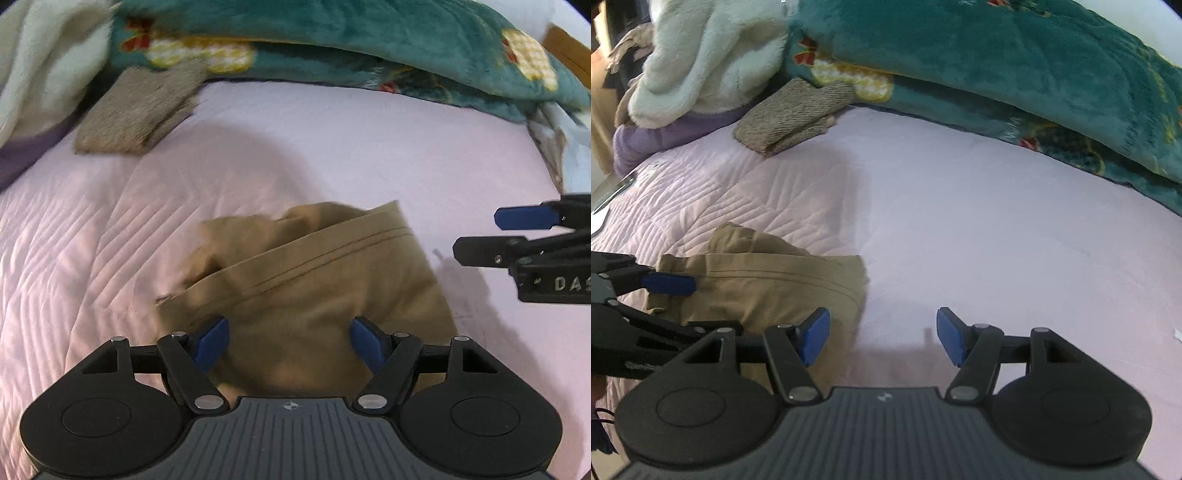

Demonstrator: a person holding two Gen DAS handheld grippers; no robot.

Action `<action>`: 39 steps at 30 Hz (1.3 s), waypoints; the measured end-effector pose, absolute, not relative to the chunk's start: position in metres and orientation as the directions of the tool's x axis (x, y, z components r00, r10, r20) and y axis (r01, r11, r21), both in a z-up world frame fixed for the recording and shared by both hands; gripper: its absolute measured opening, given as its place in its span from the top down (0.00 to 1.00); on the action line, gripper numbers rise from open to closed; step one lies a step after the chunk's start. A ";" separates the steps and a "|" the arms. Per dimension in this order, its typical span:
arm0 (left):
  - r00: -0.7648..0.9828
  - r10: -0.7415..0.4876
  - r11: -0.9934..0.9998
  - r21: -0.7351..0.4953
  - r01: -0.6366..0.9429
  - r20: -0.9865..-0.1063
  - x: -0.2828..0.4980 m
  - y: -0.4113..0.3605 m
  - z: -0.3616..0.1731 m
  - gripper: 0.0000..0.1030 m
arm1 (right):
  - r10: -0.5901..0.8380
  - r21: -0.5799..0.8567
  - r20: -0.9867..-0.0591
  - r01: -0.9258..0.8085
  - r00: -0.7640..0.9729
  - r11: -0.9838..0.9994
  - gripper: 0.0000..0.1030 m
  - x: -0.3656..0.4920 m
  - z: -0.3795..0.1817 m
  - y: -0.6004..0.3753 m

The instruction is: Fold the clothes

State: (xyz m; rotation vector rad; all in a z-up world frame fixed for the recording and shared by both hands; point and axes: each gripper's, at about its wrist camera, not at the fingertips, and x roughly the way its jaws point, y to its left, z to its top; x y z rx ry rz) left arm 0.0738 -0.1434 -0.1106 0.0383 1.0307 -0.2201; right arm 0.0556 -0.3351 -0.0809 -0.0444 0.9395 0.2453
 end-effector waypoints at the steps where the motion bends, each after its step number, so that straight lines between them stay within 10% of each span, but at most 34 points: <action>1: 0.494 -0.159 0.979 -0.071 0.193 -0.855 0.071 -0.140 -0.112 0.26 | 0.199 0.070 -0.799 -0.242 0.567 0.968 0.38 0.058 -0.080 -0.330; 10: 0.470 -0.059 0.994 -0.009 0.109 -0.880 0.067 -0.098 -0.135 0.25 | 0.255 0.027 -0.807 -0.397 0.533 0.917 0.38 0.081 -0.110 -0.280; 17: 0.493 0.009 0.998 0.038 0.049 -0.870 0.067 -0.074 -0.120 0.26 | 0.158 0.050 -0.806 -0.199 0.570 0.979 0.36 0.081 -0.093 -0.332; 39: 0.466 -0.072 0.989 -0.003 0.145 -0.882 0.048 -0.106 -0.124 0.26 | 0.263 0.141 -0.851 -0.284 0.455 0.948 0.32 0.035 -0.117 -0.295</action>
